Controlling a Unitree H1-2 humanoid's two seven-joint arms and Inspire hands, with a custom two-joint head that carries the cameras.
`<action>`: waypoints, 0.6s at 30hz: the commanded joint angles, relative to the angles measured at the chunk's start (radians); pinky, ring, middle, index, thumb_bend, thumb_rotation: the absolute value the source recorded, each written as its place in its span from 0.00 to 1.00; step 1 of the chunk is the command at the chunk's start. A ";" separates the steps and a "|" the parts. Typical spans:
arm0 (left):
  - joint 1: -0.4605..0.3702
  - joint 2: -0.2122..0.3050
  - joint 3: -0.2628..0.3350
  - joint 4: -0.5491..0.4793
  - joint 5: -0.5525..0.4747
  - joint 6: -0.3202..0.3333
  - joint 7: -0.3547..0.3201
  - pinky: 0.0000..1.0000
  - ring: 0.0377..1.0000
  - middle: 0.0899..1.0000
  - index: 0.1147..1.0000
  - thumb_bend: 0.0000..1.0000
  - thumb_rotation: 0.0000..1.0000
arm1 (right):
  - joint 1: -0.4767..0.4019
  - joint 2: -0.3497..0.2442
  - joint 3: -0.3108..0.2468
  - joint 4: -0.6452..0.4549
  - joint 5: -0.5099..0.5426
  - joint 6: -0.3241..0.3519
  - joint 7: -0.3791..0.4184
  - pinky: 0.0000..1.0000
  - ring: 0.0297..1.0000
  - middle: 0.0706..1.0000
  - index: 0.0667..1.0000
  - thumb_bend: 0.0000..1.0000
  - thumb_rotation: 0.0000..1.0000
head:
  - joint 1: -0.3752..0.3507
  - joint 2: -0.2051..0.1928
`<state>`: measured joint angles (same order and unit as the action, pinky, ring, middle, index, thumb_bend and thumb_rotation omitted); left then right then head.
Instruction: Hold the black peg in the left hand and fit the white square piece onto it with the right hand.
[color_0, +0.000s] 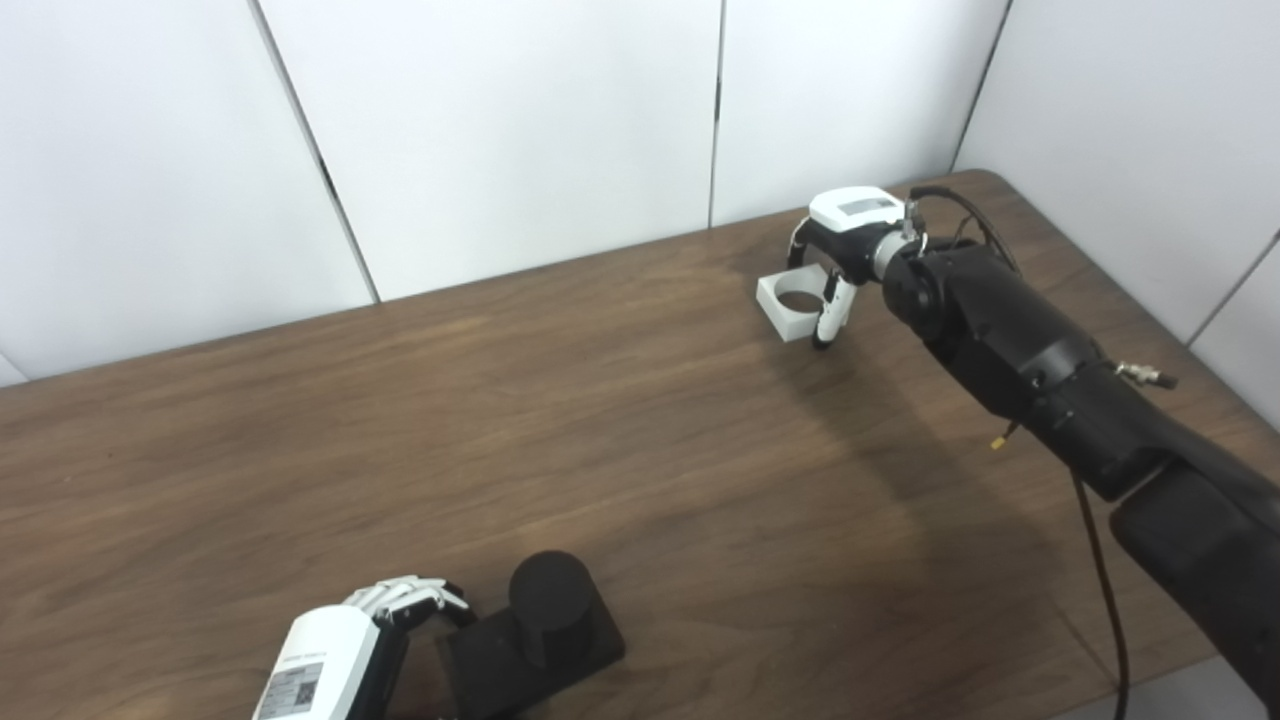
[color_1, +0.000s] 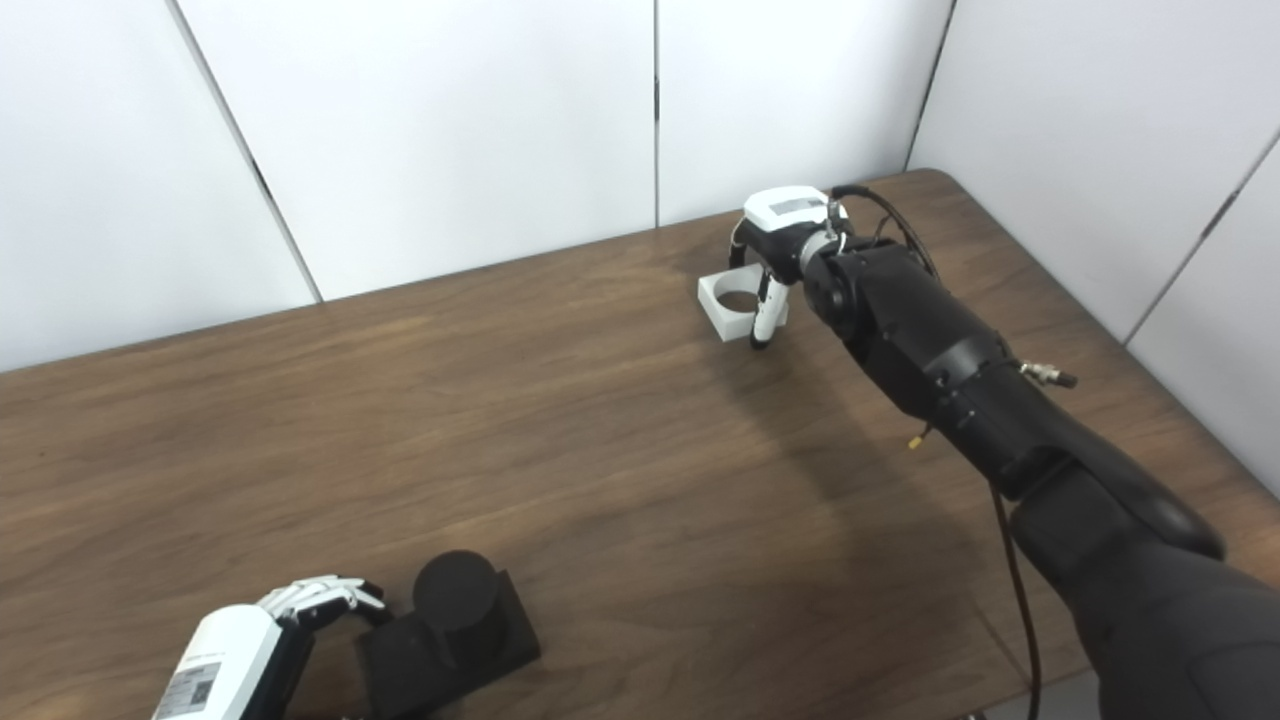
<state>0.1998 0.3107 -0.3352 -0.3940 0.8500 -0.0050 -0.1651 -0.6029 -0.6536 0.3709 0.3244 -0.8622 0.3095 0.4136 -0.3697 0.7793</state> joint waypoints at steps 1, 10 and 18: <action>0.029 0.007 -0.013 -0.009 -0.001 0.009 -0.048 0.74 0.77 0.70 0.42 0.52 0.04 | -0.037 -0.013 -0.001 -0.010 -0.008 -0.006 -0.003 0.85 0.95 0.89 0.64 0.78 0.16 | -0.001 0.004; 0.033 -0.002 -0.012 -0.021 0.002 0.016 -0.055 0.73 0.77 0.70 0.42 0.52 0.04 | -0.023 -0.006 0.000 0.005 0.006 -0.038 -0.029 0.83 0.92 0.86 0.59 0.78 0.14 | 0.008 0.005; 0.029 -0.008 -0.014 -0.019 0.006 0.018 -0.057 0.74 0.77 0.70 0.42 0.52 0.04 | -0.009 -0.012 -0.005 -0.017 0.020 -0.063 -0.038 0.81 0.86 0.77 0.45 0.52 0.13 | 0.011 0.002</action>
<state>0.2099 0.2961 -0.3354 -0.4135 0.8553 0.0067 -0.1793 -0.5973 -0.6531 0.3728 0.3267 -0.8502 0.2661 0.3797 -0.3605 0.7808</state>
